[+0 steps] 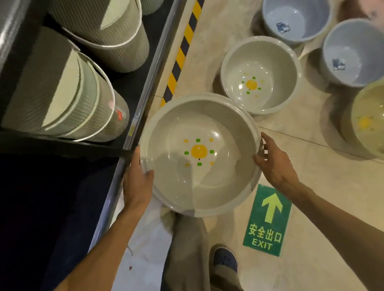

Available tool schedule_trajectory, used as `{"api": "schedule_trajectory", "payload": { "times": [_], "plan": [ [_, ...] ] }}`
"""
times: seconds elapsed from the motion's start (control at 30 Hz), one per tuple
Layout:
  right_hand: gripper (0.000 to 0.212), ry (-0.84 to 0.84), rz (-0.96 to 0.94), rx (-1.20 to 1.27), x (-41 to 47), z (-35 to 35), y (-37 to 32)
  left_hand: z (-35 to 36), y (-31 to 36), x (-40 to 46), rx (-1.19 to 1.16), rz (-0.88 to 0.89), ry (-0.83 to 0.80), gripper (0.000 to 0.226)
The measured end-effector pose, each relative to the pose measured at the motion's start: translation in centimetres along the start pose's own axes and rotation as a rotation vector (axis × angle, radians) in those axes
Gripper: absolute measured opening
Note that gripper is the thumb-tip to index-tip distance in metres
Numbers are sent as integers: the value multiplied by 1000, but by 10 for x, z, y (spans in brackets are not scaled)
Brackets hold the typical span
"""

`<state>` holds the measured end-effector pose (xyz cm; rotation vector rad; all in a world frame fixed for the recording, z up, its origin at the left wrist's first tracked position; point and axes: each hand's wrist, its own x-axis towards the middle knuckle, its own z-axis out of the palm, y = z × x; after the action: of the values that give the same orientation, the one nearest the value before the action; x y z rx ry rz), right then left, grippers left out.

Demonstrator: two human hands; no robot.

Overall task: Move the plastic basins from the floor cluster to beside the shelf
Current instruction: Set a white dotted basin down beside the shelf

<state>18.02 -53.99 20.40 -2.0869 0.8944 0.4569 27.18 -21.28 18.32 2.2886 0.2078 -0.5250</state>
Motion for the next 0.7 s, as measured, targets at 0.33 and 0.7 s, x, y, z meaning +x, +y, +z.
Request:
{"api": "schedule_trajectory", "payload": {
  "times": [0.33,0.7],
  "plan": [
    [63,-30,62,-19,96,44,18,55,-36,96,138,-72,-57,80],
    [65,-86,98,-176,176,96,38,110,-76,151,257,-109,-89,83]
  ]
}}
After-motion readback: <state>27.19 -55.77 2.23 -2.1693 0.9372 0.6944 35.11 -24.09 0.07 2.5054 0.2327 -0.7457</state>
